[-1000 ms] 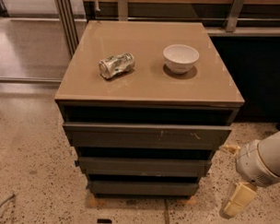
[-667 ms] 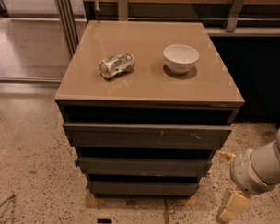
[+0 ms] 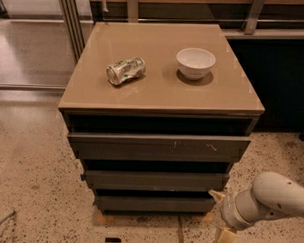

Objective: Open bottom drawer

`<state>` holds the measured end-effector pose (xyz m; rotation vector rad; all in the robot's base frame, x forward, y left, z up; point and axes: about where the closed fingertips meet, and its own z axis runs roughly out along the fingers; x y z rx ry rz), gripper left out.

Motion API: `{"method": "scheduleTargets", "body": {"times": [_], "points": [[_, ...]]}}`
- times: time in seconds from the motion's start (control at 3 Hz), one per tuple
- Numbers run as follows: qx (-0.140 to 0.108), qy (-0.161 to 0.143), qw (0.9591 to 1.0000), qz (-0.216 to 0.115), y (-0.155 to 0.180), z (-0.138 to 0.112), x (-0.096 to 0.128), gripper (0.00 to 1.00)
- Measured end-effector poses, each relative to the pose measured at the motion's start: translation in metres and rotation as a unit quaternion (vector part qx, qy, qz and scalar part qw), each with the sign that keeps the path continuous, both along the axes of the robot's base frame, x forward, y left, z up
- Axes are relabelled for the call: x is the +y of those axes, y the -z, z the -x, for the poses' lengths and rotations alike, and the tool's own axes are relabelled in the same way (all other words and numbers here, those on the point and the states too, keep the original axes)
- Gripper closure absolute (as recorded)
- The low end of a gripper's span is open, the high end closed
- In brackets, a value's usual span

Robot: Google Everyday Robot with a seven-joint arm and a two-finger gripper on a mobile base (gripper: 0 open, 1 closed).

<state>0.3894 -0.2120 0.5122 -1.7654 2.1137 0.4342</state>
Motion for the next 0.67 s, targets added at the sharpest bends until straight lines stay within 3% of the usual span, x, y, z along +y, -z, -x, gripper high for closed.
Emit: {"method": "scheduleTargets", "body": {"times": [0.33, 0.67], "points": [[0.039, -0.002, 0.9991, -0.017, 0.073, -0.002, 0.007, 0.00], [0.059, -0.002, 0.9979, -0.028, 0.093, 0.009, 0.014, 0.00]]}}
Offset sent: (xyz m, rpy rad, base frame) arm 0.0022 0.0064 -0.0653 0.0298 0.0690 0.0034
